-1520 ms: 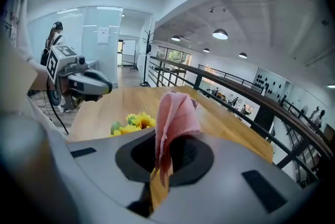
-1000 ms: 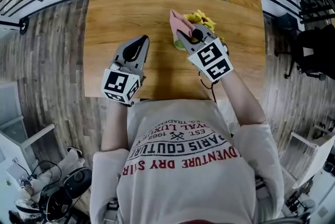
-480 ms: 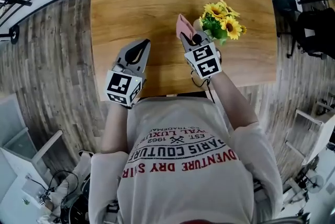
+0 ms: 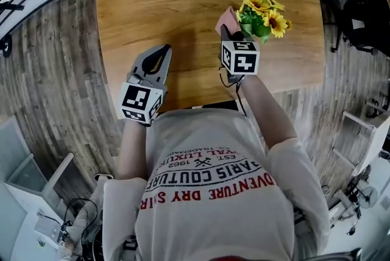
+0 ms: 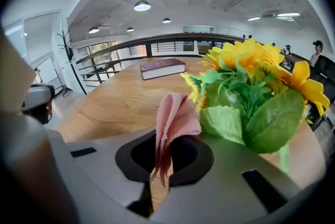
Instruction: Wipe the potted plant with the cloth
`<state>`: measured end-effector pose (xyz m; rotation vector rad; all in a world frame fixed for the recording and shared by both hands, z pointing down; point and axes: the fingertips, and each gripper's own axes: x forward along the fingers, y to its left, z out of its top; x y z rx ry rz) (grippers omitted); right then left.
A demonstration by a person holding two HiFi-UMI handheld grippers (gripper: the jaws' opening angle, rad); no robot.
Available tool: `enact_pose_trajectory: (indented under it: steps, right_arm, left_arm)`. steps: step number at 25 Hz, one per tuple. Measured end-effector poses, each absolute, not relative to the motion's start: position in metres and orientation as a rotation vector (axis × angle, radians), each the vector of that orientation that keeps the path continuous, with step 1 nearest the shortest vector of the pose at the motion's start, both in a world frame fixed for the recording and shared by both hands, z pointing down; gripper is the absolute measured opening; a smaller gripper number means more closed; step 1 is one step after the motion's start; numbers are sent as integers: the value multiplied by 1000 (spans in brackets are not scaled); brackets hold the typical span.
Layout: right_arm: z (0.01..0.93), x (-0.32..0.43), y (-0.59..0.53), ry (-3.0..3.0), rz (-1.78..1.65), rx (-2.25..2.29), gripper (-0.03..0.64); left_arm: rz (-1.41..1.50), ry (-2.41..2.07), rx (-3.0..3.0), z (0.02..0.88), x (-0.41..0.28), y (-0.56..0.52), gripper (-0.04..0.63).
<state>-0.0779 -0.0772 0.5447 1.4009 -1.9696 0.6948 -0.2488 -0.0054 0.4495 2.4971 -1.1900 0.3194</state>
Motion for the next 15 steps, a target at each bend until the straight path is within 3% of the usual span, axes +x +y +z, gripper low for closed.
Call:
enact_pose_trajectory:
  steps: [15]
  right_arm:
    - [564,-39,-47,-1912,1030,1553,37]
  left_arm:
    - [352,-1081,2528,461,-213,-2,15]
